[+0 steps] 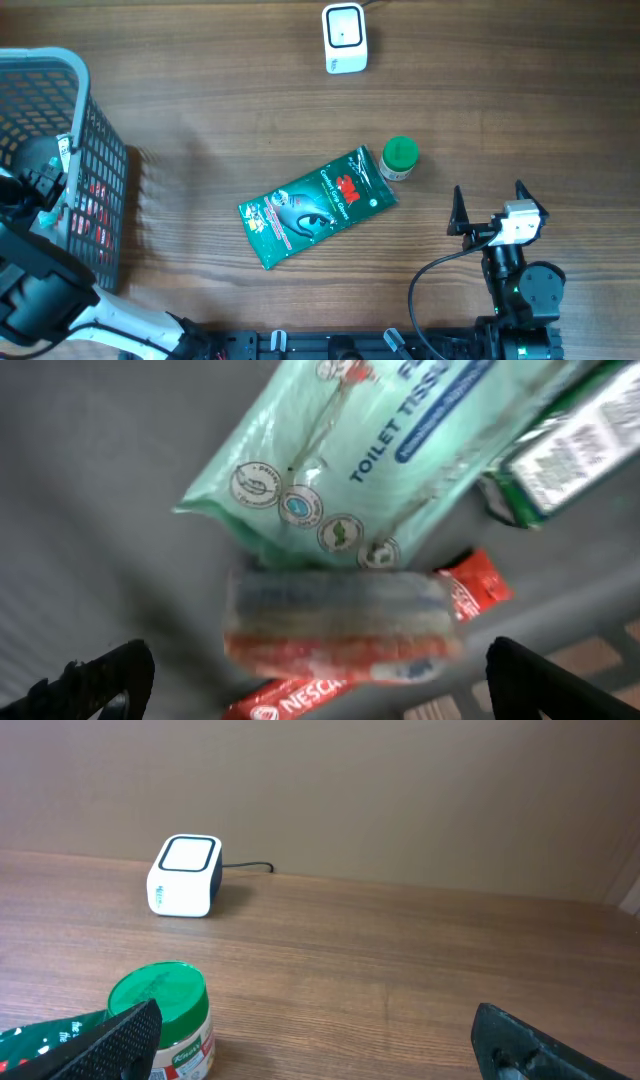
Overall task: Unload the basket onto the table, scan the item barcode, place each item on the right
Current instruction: 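Reach the left gripper into the basket toward the red-white box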
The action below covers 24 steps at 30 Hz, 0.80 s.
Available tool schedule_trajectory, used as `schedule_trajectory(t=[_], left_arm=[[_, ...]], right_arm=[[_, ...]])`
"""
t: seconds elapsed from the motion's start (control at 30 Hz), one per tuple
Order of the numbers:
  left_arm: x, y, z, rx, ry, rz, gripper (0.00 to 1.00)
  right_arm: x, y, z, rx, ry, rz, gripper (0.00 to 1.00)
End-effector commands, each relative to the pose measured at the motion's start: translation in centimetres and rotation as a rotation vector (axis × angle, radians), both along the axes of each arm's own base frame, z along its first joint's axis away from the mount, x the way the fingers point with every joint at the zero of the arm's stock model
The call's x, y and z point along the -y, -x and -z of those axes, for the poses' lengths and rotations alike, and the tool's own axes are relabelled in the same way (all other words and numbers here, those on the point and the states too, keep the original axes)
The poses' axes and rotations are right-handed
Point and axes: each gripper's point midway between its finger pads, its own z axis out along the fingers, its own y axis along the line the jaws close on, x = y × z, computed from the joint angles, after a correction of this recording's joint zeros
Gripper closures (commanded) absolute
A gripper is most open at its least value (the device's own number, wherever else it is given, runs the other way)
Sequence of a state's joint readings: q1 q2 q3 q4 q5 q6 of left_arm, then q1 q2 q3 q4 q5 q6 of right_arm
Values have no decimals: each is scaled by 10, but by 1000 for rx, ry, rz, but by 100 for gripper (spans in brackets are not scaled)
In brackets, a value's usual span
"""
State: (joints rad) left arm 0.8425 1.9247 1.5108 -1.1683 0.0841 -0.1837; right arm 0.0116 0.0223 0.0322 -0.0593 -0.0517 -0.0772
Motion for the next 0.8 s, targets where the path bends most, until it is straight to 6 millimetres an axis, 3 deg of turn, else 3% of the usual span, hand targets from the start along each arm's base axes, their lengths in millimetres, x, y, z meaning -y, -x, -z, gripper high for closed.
schedule_trajectory(t=[0.0, 0.13, 0.3, 0.37, 0.5, 0.57, 0.67, 0.77], left_arm=[[9, -1, 22, -32, 67, 26, 0], [10, -1, 25, -36, 73, 30, 2], [13, -3, 25, -24, 86, 29, 33], [15, -1, 24, -32, 95, 29, 41], [17, 5, 21, -56, 105, 35, 43], [13, 4, 5, -56, 90, 58, 50], [3, -2, -30, -29, 36, 59, 50], [-6, -11, -85, 48, -54, 59, 50]], right_arm=[[-2, 0, -2, 9, 8, -10, 0], [-2, 0, -2, 9, 8, -10, 0], [-2, 0, -2, 9, 9, -10, 0], [-2, 0, -2, 9, 9, -10, 0], [-2, 0, -2, 9, 8, -10, 0], [-2, 0, -2, 9, 9, -10, 0], [-2, 0, -2, 9, 9, -10, 0], [-2, 0, -2, 9, 9, -10, 0]])
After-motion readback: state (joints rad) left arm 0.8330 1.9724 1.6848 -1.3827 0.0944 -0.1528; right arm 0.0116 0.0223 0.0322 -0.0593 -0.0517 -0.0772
